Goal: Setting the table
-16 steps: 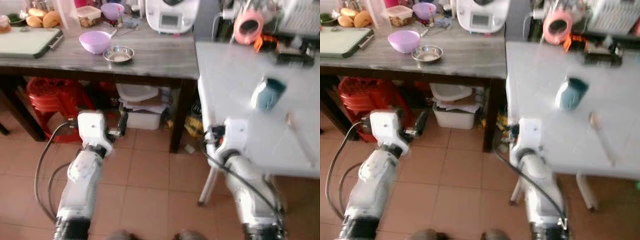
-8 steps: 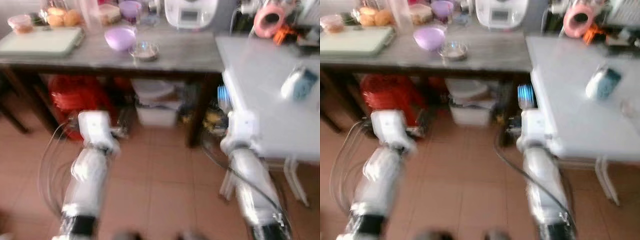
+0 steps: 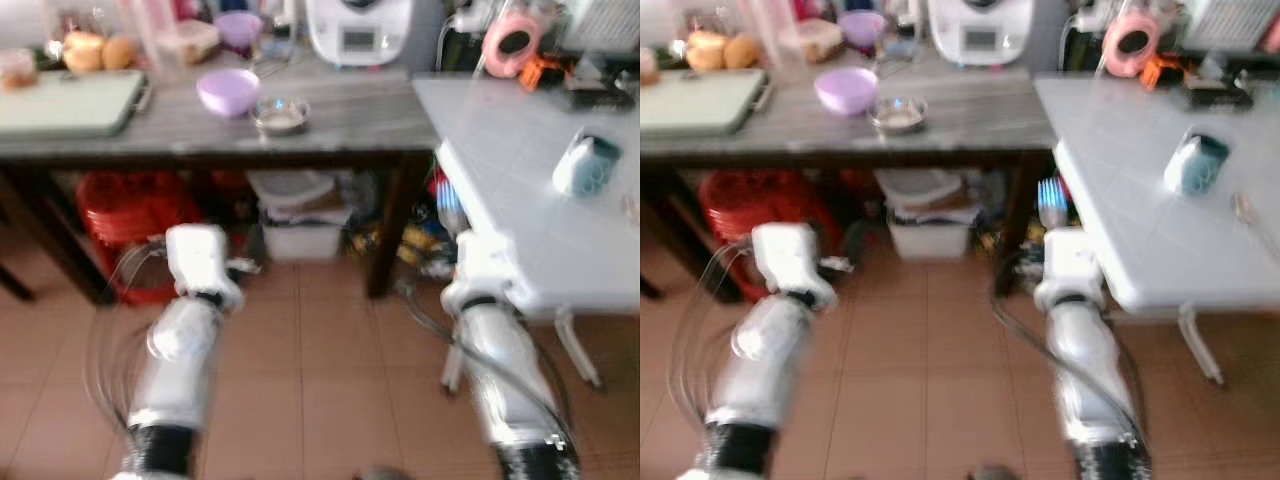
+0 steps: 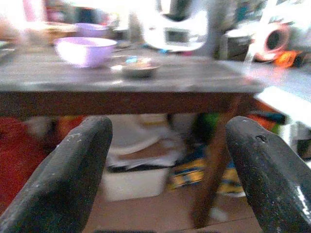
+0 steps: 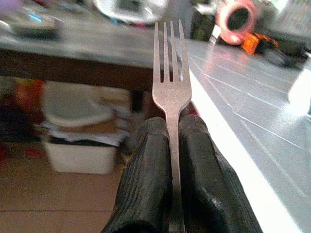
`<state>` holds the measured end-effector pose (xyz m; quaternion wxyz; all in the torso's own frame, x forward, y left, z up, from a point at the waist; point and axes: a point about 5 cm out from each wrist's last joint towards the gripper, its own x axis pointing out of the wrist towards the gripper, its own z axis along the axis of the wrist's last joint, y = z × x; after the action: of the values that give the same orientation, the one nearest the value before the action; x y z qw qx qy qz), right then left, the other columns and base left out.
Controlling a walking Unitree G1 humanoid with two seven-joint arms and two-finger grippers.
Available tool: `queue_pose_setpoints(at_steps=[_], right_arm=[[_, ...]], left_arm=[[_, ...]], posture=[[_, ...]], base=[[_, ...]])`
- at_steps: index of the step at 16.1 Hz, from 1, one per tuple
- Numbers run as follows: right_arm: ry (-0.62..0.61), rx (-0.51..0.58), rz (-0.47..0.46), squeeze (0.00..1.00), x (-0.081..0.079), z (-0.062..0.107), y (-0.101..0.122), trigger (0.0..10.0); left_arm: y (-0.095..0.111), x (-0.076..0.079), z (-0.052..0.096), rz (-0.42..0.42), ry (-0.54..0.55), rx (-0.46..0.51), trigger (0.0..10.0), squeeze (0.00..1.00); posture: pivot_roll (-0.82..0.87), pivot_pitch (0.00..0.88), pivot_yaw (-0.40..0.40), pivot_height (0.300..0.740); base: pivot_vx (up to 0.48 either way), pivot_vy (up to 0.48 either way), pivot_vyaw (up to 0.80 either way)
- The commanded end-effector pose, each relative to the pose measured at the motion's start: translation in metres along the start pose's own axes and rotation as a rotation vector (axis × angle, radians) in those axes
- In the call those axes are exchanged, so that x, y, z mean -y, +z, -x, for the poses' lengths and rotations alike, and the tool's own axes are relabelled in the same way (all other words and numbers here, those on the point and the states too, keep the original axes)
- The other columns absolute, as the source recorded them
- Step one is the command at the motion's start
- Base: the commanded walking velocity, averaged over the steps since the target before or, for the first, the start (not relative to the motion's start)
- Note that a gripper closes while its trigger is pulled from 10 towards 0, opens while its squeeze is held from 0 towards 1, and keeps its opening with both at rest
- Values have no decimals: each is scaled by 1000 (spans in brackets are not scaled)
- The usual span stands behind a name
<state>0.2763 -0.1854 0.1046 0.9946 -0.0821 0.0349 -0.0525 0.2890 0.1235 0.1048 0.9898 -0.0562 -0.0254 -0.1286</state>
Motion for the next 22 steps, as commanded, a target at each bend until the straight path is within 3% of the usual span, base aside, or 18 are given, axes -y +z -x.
queue_pose_setpoints(at_steps=[1,22], right_arm=[[16,43,-20,0,-6,-4,11,10000],[-8,44,-57,0,-4,-6,9,10000]], left_arm=[[4,-9,1,-27,17,8,10000,0],[1,-7,0,-21,15,2,10000,0]], posture=[[-38,0,-6,740],[-40,0,-7,740]], base=[[480,0,0],[472,0,0]])
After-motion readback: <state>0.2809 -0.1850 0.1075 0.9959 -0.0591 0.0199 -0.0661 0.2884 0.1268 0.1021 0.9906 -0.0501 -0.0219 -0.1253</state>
